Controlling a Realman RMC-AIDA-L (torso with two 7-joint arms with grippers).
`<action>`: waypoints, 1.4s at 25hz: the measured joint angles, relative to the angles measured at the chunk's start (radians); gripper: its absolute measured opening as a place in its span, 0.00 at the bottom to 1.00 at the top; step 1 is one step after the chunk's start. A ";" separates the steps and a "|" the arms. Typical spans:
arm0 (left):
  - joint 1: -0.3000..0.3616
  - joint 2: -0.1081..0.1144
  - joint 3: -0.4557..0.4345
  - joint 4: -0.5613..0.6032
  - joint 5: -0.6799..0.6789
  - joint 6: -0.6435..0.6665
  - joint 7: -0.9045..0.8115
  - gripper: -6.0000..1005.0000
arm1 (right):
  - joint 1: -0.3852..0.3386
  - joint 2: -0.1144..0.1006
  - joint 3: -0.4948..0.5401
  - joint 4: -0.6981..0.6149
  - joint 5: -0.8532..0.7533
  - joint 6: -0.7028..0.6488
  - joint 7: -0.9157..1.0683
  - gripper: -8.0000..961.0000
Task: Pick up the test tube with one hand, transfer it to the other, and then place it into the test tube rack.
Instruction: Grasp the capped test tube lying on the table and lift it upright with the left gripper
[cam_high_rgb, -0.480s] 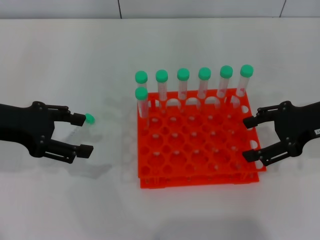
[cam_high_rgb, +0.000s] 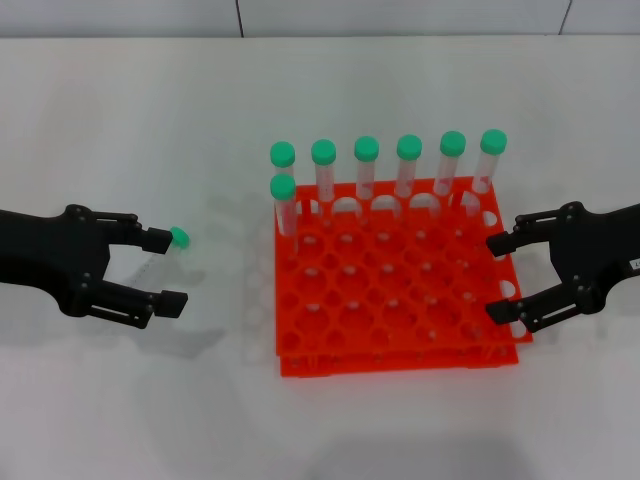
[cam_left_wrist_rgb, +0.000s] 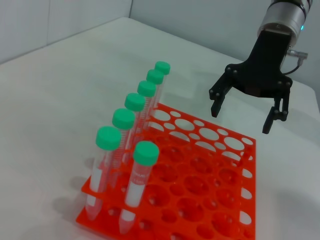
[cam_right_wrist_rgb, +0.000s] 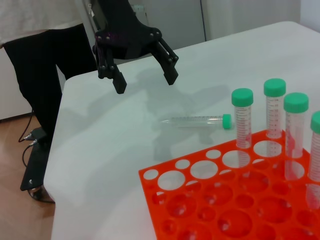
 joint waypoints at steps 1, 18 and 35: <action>0.000 0.000 0.000 0.000 0.000 -0.001 0.000 0.88 | 0.000 0.000 0.000 0.000 0.000 0.000 -0.002 0.90; -0.007 -0.017 0.039 0.212 -0.061 0.073 -0.416 0.88 | -0.005 0.001 0.017 -0.007 0.028 0.010 -0.005 0.90; -0.167 0.041 0.127 0.276 0.310 0.077 -0.992 0.86 | -0.030 0.010 0.011 -0.011 0.123 0.076 -0.059 0.89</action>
